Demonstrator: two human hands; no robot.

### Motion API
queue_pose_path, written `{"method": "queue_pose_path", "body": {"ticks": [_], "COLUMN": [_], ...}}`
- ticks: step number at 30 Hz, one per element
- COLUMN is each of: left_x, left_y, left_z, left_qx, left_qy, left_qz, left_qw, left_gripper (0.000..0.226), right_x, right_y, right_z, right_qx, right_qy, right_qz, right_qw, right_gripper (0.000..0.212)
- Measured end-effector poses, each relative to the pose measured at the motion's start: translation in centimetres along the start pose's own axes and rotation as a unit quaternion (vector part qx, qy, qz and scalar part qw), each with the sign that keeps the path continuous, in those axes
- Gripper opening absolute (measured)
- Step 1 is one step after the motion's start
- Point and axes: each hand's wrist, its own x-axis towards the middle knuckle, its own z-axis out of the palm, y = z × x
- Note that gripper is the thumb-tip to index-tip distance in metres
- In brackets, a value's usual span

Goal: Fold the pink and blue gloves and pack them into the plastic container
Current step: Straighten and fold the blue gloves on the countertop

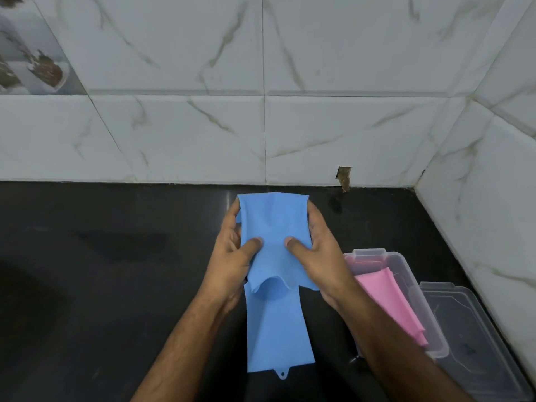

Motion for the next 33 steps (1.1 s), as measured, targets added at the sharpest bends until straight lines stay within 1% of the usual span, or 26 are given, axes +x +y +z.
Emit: {"method": "queue_pose_path", "body": {"ticks": [2, 4, 7, 8, 10, 12, 14, 16, 17, 19, 20, 22, 24, 26, 29, 31, 33], "left_x": [-1.1, -2.7, -5.5, -6.3, -7.2, -7.3, -6.7, -5.9, -5.5, -4.8, -4.4, -3.7, -3.1, -2.5, -1.3, -0.4, 0.6], "left_y": [-1.5, -4.1, -8.4, -9.6, -11.0, -11.4, -10.9, -10.1, -9.7, -9.1, -8.9, -8.5, -8.1, -7.8, -6.7, -5.7, -4.9], "left_z": [-1.3, -2.5, -3.8, -4.1, -4.7, -4.9, -4.9, -4.7, -4.6, -4.5, -4.5, -4.2, -3.7, -3.4, -2.9, -2.7, -2.8], "left_qx": [0.0, 0.013, 0.089, 0.112, 0.125, 0.106, 0.092, 0.1, 0.107, 0.113, 0.091, 0.004, -0.056, -0.105, -0.16, -0.17, -0.164], "left_qy": [0.012, 0.043, 0.073, 0.085, 0.097, 0.107, 0.122, 0.131, 0.136, 0.142, 0.139, 0.128, 0.115, 0.088, 0.02, -0.016, -0.032], "left_qz": [-0.022, -0.086, -0.187, -0.209, -0.227, -0.235, -0.236, -0.229, -0.227, -0.234, -0.243, -0.263, -0.274, -0.257, -0.182, -0.125, -0.083], "left_qw": [1.0, 0.995, 0.976, 0.968, 0.961, 0.96, 0.96, 0.959, 0.958, 0.955, 0.956, 0.956, 0.953, 0.957, 0.97, 0.977, 0.982], "left_gripper": [0.071, 0.068, 0.063, 0.061, 0.056, 0.048, 0.038, 0.033, 0.032, 0.036, 0.038, 0.047, 0.052, 0.05, 0.051, 0.057, 0.064], "right_x": [-0.7, -2.1, -4.7, -5.5, -6.5, -6.7, -6.2, -5.5, -5.1, -4.3, -3.9, -3.1, -2.5, -1.8, -0.5, 0.6, 1.3], "right_y": [1.9, 4.6, 8.4, 9.4, 10.8, 11.4, 11.4, 11.0, 10.8, 10.4, 10.3, 10.0, 9.6, 9.0, 7.6, 6.5, 5.7], "right_z": [0.6, 1.2, 1.7, 1.8, 1.8, 1.7, 1.7, 1.8, 1.8, 1.9, 2.0, 2.0, 2.3, 2.7, 3.0, 2.7, 2.3], "right_qx": [-0.012, -0.031, -0.1, -0.126, -0.139, -0.125, -0.086, -0.014, 0.025, 0.121, 0.175, 0.258, 0.287, 0.29, 0.271, 0.236, 0.184], "right_qy": [-0.015, -0.034, -0.08, -0.095, -0.109, -0.095, -0.064, -0.026, -0.002, 0.041, 0.051, 0.045, 0.033, 0.021, 0.003, -0.009, -0.02], "right_qz": [0.016, 0.068, 0.157, 0.178, 0.193, 0.194, 0.199, 0.212, 0.221, 0.258, 0.286, 0.325, 0.317, 0.267, 0.167, 0.104, 0.049], "right_qw": [1.0, 0.997, 0.979, 0.971, 0.965, 0.968, 0.974, 0.977, 0.975, 0.958, 0.941, 0.909, 0.903, 0.919, 0.948, 0.966, 0.982], "right_gripper": [0.073, 0.072, 0.069, 0.067, 0.064, 0.061, 0.048, 0.032, 0.028, 0.03, 0.034, 0.042, 0.051, 0.063, 0.075, 0.078, 0.079]}}
